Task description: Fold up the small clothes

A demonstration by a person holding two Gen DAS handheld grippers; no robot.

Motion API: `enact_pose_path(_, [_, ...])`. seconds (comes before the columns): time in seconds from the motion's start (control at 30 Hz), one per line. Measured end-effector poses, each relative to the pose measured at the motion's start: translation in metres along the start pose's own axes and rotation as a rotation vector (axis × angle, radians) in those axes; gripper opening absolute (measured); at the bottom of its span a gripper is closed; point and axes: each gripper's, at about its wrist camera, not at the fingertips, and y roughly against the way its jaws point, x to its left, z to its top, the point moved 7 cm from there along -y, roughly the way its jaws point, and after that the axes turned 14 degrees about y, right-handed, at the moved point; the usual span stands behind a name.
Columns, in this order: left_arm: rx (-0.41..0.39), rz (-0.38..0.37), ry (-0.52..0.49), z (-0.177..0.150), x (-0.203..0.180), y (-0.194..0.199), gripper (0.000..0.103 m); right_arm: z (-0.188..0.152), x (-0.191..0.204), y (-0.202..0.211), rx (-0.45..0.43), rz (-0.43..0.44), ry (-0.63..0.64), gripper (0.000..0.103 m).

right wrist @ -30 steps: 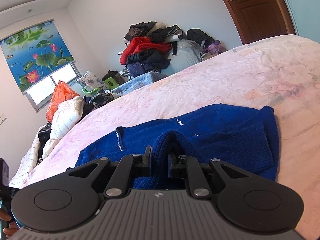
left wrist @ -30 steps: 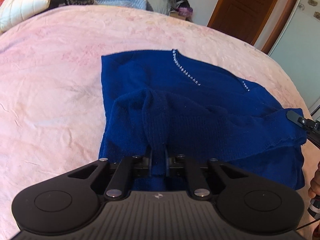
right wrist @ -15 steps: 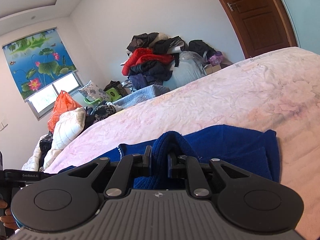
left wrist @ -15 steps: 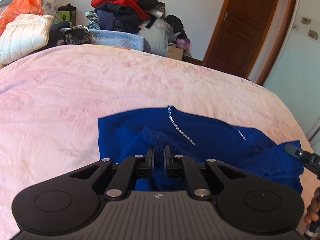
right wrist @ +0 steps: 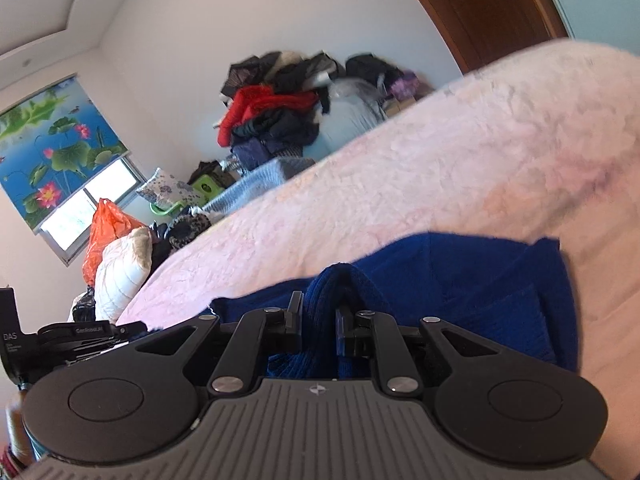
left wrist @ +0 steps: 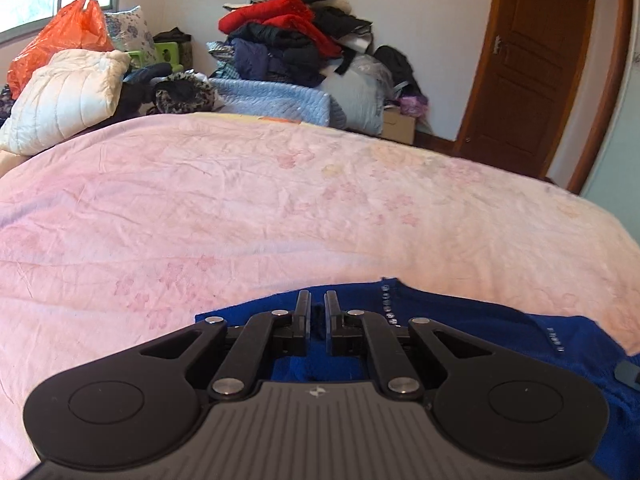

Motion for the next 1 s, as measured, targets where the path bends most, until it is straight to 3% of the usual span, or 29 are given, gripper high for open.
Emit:
enact_pose_path(0.1, [0.030, 0.037, 0.003, -0.004, 0.002, -0.019, 0.006, -0.008, -0.011, -0.013, 0.044, 0.008, -0.056, 0.040])
enact_pose_path(0.2, [0.057, 0.051, 0.022, -0.004, 0.007, -0.027, 0.007, -0.009, -0.017, -0.015, 0.039, 0.041, -0.128, 0.049])
enact_pose_path(0.3, [0.023, 0.078, 0.040, 0.004, 0.016, -0.022, 0.008, -0.004, -0.020, -0.011, 0.011, 0.066, -0.169, 0.054])
enact_pose_path(0.43, [-0.003, 0.125, 0.060, 0.015, 0.031, -0.015, 0.011, 0.007, -0.033, -0.009, -0.053, 0.175, -0.362, 0.082])
enact_pose_path(0.53, [0.025, 0.116, 0.069, 0.012, 0.041, -0.012, 0.012, 0.014, -0.042, -0.005, -0.102, 0.198, -0.446, 0.087])
enact_pose_path(0.63, [0.068, 0.104, 0.004, 0.001, 0.043, -0.013, 0.012, 0.023, -0.038, 0.006, -0.128, 0.163, -0.364, 0.088])
enact_pose_path(0.7, [0.107, 0.035, -0.029, -0.006, 0.038, -0.016, 0.012, 0.025, -0.031, 0.011, -0.123, 0.151, -0.299, 0.089])
enact_pose_path(0.77, [0.162, -0.042, -0.052, -0.014, 0.031, -0.021, 0.012, 0.025, -0.022, 0.008, -0.083, 0.172, -0.231, 0.090])
enact_pose_path(0.87, [0.202, -0.081, -0.096, -0.021, 0.023, -0.029, 0.012, 0.020, -0.012, -0.004, 0.023, 0.152, -0.130, 0.090])
enact_pose_path(1.0, [0.214, -0.099, -0.147, -0.023, 0.015, -0.040, 0.012, 0.031, -0.029, -0.010, 0.006, -0.126, 0.069, 0.087])
